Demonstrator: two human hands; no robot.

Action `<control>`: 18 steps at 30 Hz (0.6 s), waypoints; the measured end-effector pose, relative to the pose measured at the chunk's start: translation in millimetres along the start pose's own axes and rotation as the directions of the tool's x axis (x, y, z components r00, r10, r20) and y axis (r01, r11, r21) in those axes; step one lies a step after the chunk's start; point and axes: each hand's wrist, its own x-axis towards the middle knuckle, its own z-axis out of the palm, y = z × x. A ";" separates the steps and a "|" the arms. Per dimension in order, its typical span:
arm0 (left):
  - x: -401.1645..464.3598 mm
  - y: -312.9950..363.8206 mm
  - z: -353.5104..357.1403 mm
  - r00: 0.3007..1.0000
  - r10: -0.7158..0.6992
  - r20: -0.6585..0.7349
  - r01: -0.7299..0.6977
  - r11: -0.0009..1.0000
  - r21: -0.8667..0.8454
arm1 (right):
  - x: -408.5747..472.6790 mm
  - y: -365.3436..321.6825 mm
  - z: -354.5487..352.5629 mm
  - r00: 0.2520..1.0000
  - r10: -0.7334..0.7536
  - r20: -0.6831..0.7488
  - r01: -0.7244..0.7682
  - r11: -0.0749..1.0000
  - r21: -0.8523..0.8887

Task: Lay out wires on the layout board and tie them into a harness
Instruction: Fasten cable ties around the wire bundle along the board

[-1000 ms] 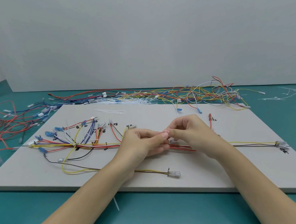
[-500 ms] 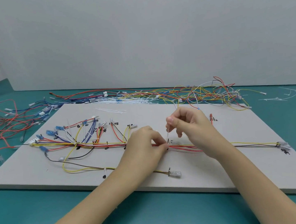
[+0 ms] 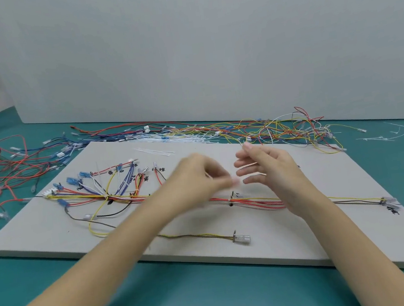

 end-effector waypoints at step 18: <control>82.8 -106.2 -73.1 0.994 0.024 -0.108 0.041 0.827 0.560 | 0.4 5.1 3.6 0.992 0.047 -0.120 -0.068 0.982 -0.179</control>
